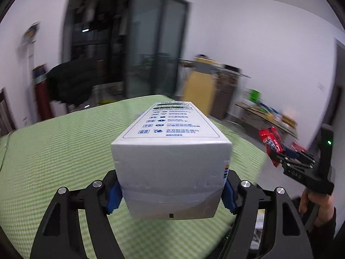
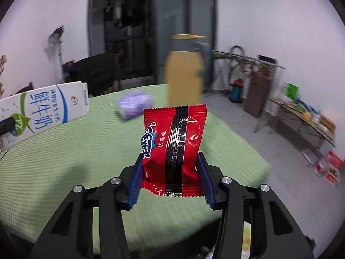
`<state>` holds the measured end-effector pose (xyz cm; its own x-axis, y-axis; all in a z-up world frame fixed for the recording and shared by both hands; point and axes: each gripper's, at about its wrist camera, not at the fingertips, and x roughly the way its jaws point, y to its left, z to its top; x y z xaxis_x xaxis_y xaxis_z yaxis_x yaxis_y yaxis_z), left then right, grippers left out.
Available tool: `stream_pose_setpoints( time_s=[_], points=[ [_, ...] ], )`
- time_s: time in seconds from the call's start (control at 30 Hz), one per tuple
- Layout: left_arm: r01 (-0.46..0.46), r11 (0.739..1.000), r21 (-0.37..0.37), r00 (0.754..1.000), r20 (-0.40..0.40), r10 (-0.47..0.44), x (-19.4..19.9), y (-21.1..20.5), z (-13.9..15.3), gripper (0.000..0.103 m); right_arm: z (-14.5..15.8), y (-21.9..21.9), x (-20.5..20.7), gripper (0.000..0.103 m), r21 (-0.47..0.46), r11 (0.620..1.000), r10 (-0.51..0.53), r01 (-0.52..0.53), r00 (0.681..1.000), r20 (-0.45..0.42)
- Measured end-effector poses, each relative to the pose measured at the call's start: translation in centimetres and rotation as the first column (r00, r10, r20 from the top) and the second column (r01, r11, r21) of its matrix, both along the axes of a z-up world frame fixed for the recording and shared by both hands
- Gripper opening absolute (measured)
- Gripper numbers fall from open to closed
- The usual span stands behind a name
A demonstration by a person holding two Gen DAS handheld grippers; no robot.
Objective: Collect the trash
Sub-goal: 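Carry the milk carton and red packet over the bin and open both grippers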
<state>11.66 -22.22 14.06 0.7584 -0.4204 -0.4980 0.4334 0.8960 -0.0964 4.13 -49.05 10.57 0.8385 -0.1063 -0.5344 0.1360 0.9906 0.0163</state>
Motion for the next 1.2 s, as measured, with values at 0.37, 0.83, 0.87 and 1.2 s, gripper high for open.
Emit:
stream_pose_setpoints(
  time_s=[0.37,0.83,0.87,1.2],
  points=[
    [0.452,0.888,0.081,0.884,-0.171,-0.435,-7.6,-17.0,-6.2,0.07,-11.1,-13.5,-11.9,0.047,0.088,0.946,-0.289,0.312,0.934,-0.209],
    [0.573,0.8,0.177,0.77,-0.449,-0.453,-8.7,-30.6,-21.9,0.07,-24.1,-14.8,-15.9,0.05,0.156,0.926,-0.232,0.345,0.843,-0.485],
    [0.566,0.804,0.182,0.773,-0.456,-0.441,-8.3,-31.0,-23.0,0.07,-24.8,-14.7,-15.9,0.052,0.146,0.933,-0.213,0.328,0.833,-0.511],
    [0.603,0.788,0.121,0.688,-0.579,-0.438,-10.4,-35.1,-32.8,0.071,-23.4,-14.9,-17.5,0.068,0.105,0.919,-0.294,0.379,0.84,-0.457]
  ],
)
